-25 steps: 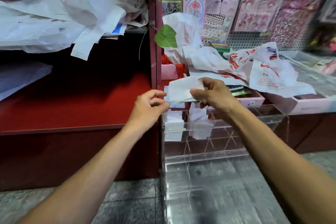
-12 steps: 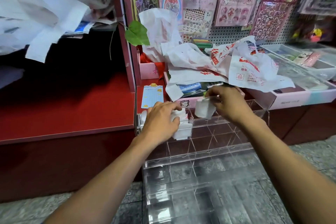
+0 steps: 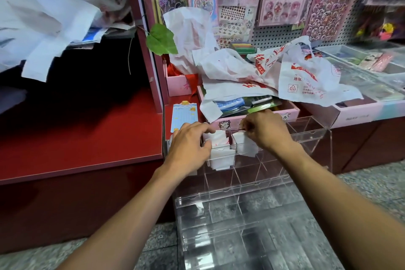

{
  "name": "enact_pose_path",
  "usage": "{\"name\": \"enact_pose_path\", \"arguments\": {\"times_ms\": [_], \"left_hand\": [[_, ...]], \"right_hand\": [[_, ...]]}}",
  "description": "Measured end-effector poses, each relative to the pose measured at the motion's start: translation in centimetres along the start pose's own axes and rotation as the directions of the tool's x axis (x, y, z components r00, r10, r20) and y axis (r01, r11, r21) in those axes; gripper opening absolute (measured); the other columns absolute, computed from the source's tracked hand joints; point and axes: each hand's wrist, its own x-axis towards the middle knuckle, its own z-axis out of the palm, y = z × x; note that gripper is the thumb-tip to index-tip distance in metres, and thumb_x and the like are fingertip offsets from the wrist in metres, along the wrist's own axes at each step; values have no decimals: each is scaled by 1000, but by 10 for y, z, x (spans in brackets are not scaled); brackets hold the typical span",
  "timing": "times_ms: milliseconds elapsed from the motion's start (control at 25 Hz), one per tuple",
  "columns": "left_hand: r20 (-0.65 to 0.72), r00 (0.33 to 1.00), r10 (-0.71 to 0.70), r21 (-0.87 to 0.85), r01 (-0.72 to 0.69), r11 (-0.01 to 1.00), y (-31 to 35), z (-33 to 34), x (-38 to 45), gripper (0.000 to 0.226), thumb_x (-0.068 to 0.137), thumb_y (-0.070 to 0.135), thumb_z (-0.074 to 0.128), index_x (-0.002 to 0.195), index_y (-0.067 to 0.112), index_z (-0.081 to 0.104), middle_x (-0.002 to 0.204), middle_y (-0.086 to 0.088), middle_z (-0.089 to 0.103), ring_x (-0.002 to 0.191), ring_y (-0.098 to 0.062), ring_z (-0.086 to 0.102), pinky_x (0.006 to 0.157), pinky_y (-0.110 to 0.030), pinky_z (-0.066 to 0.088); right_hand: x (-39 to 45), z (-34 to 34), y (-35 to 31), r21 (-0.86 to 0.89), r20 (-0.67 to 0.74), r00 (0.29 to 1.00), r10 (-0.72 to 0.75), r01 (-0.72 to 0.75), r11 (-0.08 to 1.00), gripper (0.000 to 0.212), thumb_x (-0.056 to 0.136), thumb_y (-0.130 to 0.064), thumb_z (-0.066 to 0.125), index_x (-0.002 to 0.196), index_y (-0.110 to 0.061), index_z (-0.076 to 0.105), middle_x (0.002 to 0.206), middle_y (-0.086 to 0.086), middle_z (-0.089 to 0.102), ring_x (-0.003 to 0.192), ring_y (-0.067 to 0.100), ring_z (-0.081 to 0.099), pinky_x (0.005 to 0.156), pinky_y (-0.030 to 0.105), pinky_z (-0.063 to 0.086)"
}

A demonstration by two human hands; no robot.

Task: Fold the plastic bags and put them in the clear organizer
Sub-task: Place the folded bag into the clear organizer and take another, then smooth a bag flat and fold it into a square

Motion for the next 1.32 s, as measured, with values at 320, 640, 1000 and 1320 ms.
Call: {"name": "enact_pose_path", "arguments": {"times_ms": [320,640,1000,1320], "left_hand": [[-11,999,33,-2,-33,999,1,-3,-1,23,94,16,57,112,24,67,116,11,65,111,-12,50,98,-33,35],[-118,992,51,-71,-59,996,-3,-18,3,22,89,11,63,107,20,70,112,7,68,106,-14,52,97,-34,39],[-177,983,48,-28,-53,998,-44,-54,-6,23,84,9,66,102,21,70,105,11,66,98,-17,51,93,-42,43],[-192,981,-2,86,19,996,-100,-113,-54,24,86,15,62,107,26,68,111,14,65,105,-14,52,97,-41,41]], "right_hand": [[-12,-6,4,105,42,996,82,-86,991,9,81,-12,61,83,-20,58,86,6,69,85,30,62,67,32,41],[-17,-32,-25,273,-137,990,38,1,962,4,83,-17,57,85,-17,61,84,2,67,77,23,61,67,36,52],[19,-19,-70,-71,-88,996,18,-24,997,37,95,-38,50,124,-20,64,147,7,45,136,33,34,106,48,32],[39,2,-113,-3,-92,995,33,-33,999,63,88,-41,43,138,-4,49,146,14,48,133,40,39,109,49,33]]}}
